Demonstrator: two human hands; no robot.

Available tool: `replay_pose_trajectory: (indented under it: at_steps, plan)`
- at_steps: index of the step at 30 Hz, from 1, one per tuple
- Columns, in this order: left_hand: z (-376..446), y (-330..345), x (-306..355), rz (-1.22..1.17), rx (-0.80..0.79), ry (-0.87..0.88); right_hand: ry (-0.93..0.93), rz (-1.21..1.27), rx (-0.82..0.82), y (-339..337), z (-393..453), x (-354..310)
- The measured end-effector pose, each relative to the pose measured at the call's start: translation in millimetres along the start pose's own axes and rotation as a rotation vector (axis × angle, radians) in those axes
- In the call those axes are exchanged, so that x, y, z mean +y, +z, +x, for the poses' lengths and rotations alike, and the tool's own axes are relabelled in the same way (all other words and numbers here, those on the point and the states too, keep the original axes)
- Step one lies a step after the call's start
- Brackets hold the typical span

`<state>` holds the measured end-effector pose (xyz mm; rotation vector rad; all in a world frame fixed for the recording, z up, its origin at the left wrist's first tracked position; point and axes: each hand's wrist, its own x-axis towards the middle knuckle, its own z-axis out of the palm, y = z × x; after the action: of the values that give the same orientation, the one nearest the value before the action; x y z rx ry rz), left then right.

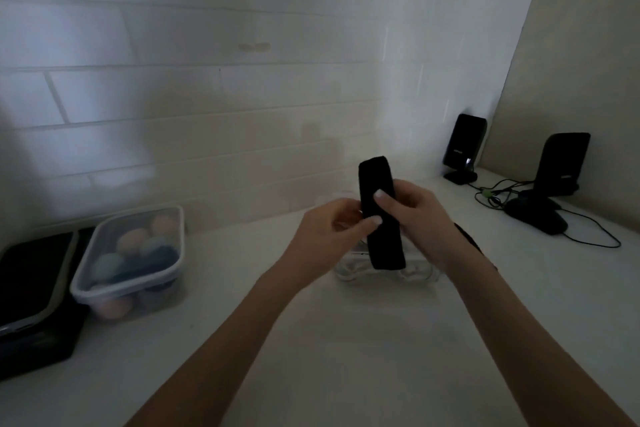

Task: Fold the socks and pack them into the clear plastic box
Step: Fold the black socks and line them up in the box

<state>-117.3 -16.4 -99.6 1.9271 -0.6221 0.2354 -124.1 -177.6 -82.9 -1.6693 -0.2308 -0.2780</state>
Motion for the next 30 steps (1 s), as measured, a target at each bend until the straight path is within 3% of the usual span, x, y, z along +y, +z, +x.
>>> replay_pose_trajectory:
  at_steps: [4, 8, 18, 24, 30]
  plan:
    - [17.7, 8.5, -16.7, -0.232, 0.003, -0.08, -0.016, -0.015, 0.021, 0.4, 1.5, 13.2]
    - [20.8, 10.0, -26.6, -0.41, -0.057, -0.142, 0.031, 0.076, -0.061, -4.6, -1.2, 23.4]
    - [6.9, 16.1, -25.5, -0.124, -0.177, 0.027, 0.071, 0.152, -0.06, -2.4, -7.3, 20.1]
    - [7.0, 13.1, -25.4, -0.208, -0.101, 0.052, 0.089, 0.086, -0.028, -0.9, -7.6, 20.5]
    - [4.5, 13.0, -23.1, -0.2, -0.134, 0.049, 0.086, 0.103, -0.035, -2.0, -11.3, 19.7]
